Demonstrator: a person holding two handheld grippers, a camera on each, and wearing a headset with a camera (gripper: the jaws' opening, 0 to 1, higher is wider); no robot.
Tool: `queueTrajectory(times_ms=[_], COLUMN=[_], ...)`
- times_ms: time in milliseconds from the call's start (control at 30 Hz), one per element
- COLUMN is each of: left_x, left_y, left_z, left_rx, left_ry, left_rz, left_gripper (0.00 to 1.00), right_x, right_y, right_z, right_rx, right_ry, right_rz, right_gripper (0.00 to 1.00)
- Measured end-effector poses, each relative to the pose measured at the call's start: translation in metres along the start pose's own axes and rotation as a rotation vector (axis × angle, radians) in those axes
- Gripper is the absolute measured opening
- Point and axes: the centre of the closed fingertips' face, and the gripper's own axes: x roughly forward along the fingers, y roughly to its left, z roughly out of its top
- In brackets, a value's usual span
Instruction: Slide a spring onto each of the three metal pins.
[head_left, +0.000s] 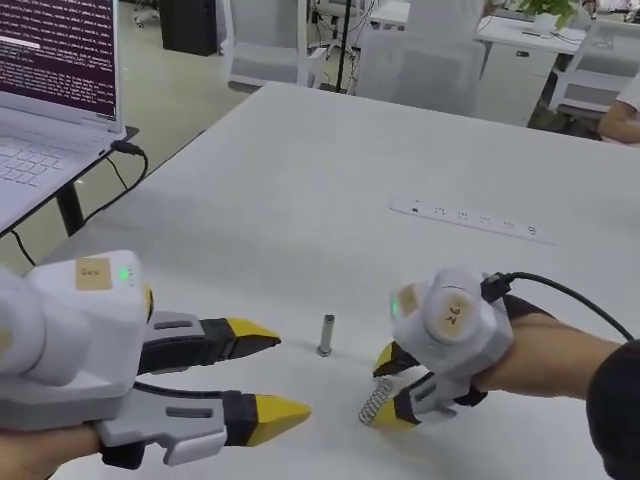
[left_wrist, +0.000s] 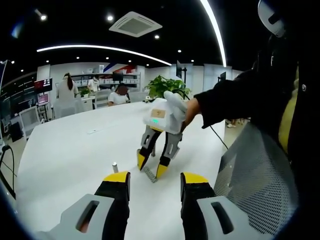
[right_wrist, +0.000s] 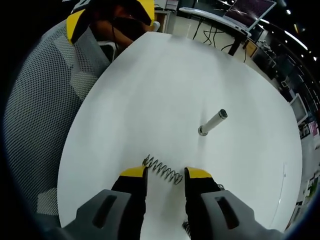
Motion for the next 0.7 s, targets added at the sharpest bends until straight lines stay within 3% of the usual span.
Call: queueTrajectory(times_ms=[167, 700], left_x=[-0.0002, 0.0003], left_y=[0.0003, 0.0008], left_z=[0.0007, 0.0017], left_rx=[-0.001, 0.007], left_ry=[-0.003, -0.004], left_rz=[0.001, 0.0], left_gripper=[0.34, 0.34], right_x=[0.0027, 0.0018], right_y=[0.0021, 0.0089], right_z=[0.0001, -0.0036], right_rx=[0.007, -0.007], right_ry=[0.025, 0.061], right_rz=[0.028, 0.041], right_gripper=[0.21, 0.09])
